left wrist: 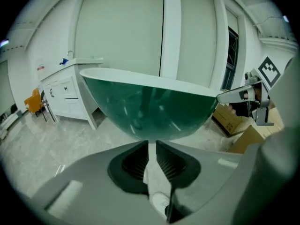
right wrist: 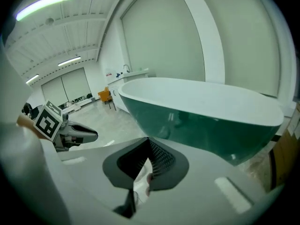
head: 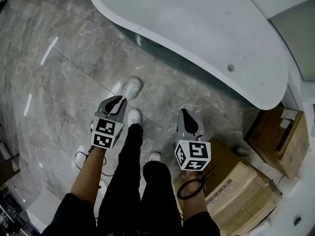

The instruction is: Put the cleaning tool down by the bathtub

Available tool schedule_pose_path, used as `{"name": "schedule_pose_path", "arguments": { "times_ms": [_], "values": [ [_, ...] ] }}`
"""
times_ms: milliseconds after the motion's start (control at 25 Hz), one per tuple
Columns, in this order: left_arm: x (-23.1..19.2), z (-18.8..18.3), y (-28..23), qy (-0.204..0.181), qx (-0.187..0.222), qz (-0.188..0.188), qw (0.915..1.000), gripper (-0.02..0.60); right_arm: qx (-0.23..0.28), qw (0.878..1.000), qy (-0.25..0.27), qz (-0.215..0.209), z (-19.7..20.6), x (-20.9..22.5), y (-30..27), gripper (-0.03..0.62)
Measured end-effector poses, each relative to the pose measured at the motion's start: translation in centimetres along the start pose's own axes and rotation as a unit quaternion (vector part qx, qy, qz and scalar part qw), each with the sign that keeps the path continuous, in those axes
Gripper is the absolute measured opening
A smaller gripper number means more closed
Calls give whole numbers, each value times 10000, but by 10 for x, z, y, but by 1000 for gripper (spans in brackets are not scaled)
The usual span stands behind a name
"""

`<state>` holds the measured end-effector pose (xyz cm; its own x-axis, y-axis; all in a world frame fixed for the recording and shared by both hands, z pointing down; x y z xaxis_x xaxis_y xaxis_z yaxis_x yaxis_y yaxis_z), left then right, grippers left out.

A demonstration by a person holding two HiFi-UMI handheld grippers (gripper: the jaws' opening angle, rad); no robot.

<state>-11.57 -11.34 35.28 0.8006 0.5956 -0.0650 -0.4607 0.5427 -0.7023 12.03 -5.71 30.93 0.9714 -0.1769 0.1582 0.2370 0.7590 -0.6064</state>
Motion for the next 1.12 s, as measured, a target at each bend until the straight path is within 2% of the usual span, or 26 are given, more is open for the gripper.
{"name": "schedule_pose_path", "arguments": {
  "times_ms": [320, 560, 880, 1120],
  "values": [
    [9, -58, 97, -14, 207, -49, 9998, 19, 419, 9989, -147, 173, -77, -29, 81, 14],
    [21, -95, 142, -2, 450, -89, 9989, 2, 738, 9969, -77, 265, -121, -32, 123, 14],
    [50, -128, 192, -34, 774, -110, 9969, 2, 1115, 9930, -57, 392, -145, -33, 185, 14],
    [72, -154, 230, -139, 1145, -281, 9929, 0, 1250, 9915, 29, 356, -152, -40, 222, 14]
  ]
}}
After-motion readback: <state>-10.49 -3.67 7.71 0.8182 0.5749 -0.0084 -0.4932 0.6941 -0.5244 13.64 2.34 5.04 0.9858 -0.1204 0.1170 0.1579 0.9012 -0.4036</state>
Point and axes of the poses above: the fingertips, and each gripper's own axes: y backward along the fingers, x to its right, z out of its underside, the point moved 4 cm from there along y, backward along the fingers, and after that the axes turned 2 degrees about y, right-handed, at the moved point
